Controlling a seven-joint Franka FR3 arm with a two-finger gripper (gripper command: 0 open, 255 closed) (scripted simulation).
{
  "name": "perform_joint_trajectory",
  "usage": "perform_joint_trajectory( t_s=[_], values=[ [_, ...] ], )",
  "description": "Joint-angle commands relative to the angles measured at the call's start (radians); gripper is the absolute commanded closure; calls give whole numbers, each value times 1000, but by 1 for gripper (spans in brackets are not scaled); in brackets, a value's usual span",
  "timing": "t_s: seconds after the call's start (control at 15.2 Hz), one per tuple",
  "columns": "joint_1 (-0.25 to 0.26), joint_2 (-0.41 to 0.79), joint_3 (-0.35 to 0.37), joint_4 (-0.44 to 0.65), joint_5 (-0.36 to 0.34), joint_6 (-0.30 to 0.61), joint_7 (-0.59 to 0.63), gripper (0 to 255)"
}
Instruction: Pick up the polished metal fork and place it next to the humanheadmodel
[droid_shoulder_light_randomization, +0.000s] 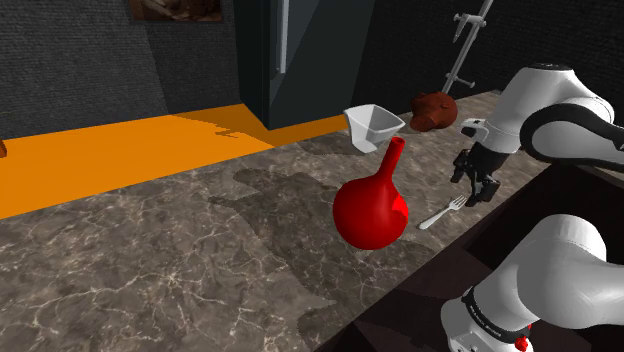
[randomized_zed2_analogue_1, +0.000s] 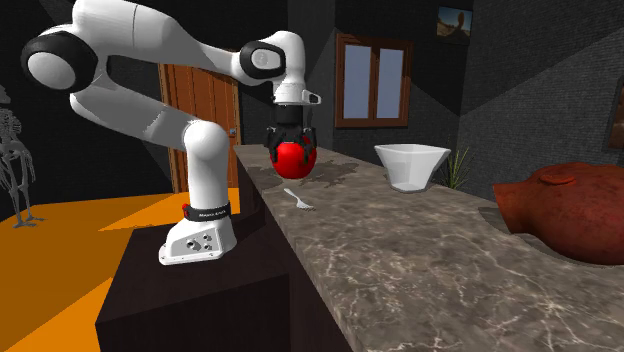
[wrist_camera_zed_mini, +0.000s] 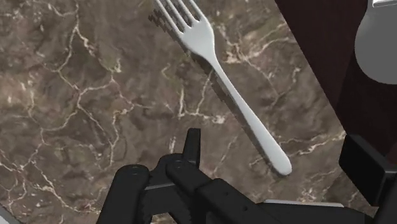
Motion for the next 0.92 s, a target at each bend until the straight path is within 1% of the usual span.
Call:
perform_joint_trajectory(
  t_s=[0.0,0.13,0.26,0.33,0.86],
  values=[
    [-6,-5,-77,-24,-85,31,-129,0],
    [-5,19,-166,-31,-172,80,-249,0],
    [6,58,-260,-28,-258,136,-365,0],
    [14,75,-294,-24,-288,158,-405,0],
    [7,148,-393,-77,-381,283,-388,0]
  ],
)
